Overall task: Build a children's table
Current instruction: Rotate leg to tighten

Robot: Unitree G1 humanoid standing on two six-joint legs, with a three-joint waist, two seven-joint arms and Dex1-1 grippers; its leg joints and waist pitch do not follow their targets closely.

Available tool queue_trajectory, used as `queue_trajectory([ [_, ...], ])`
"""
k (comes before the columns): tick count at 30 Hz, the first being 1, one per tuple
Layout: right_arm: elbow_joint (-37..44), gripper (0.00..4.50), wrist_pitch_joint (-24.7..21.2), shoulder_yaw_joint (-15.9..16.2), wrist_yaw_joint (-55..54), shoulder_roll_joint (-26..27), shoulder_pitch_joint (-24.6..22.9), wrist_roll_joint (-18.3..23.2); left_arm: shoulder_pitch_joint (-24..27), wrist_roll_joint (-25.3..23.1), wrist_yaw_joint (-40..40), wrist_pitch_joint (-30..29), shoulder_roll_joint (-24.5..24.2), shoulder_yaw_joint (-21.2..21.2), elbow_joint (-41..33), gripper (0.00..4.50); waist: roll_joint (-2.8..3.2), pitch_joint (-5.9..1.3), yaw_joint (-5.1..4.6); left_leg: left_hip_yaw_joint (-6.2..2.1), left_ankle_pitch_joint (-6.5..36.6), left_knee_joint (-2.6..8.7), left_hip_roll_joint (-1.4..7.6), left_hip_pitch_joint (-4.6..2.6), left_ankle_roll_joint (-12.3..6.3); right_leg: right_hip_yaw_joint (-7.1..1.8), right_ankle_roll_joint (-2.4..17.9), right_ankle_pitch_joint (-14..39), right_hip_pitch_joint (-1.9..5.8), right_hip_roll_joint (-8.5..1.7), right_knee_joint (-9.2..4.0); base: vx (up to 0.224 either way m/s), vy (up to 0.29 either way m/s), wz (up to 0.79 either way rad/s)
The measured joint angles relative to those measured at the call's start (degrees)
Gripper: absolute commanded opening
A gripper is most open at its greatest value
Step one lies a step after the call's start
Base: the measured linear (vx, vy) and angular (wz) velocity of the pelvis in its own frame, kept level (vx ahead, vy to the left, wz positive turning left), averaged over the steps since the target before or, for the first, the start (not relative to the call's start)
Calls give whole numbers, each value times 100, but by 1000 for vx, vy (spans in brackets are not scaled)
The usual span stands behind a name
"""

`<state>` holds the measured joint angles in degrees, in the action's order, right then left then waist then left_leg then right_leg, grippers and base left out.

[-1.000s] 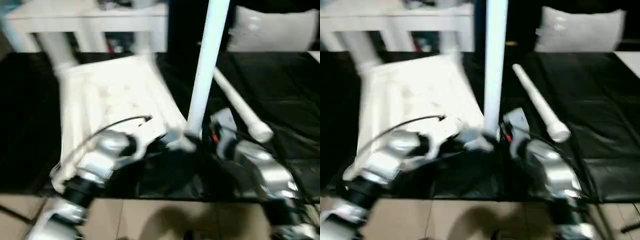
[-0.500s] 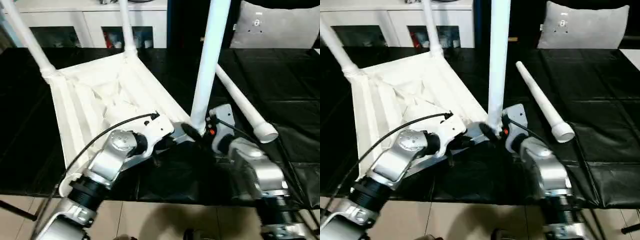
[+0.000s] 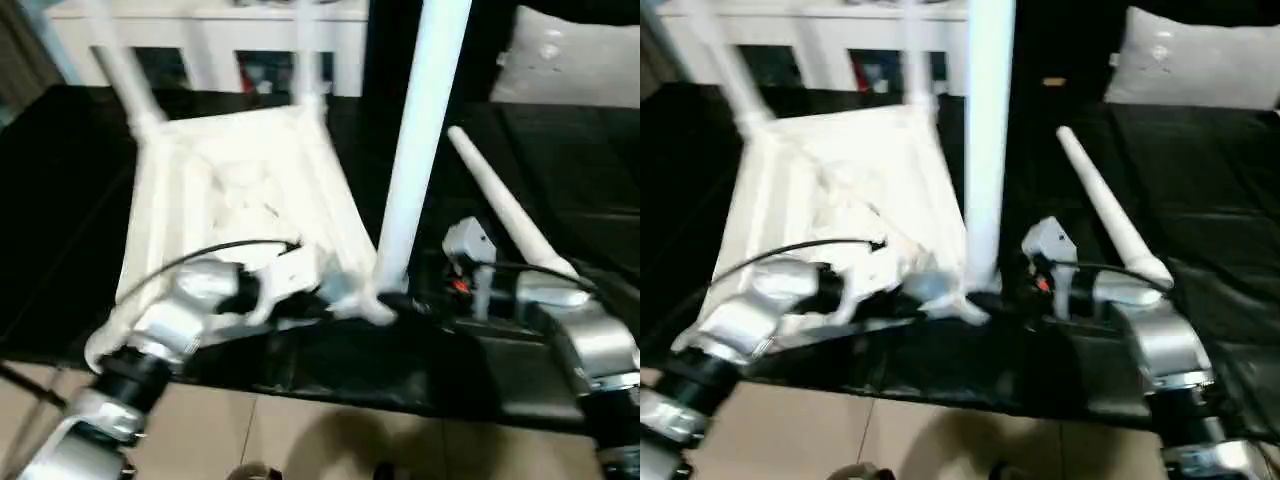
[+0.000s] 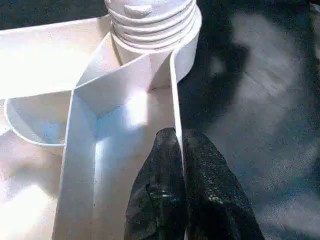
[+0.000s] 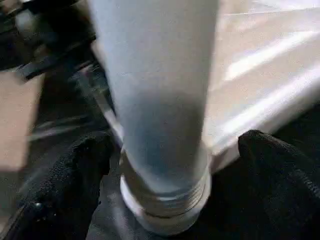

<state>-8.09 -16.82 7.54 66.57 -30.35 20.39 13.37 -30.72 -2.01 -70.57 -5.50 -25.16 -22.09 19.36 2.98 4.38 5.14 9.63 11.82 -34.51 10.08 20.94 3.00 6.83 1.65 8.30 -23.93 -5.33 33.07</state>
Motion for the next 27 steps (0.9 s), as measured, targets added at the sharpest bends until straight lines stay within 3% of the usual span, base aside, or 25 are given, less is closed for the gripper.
queue_trajectory([
  [5,-7,448,250,223,522,-143,0,-6,-122,8,-345,412,-50,-134,201,0,-1,-1,53,2,-1,-10,0,-2,-1,-3,0,0,1,-4,5,0,0,0],
  [13,-125,381,342,413,717,-229,-2,-10,-265,6,-553,796,-49,-221,483,0,-8,-4,57,3,-1,-11,1,4,0,-3,-2,1,9,-4,8,0,0,0],
  [27,-199,273,327,384,645,-191,-35,-5,-299,22,-565,959,-31,-236,626,0,-11,-6,73,3,-1,-12,2,5,0,-3,-2,1,17,-4,11,0,0,0],
])
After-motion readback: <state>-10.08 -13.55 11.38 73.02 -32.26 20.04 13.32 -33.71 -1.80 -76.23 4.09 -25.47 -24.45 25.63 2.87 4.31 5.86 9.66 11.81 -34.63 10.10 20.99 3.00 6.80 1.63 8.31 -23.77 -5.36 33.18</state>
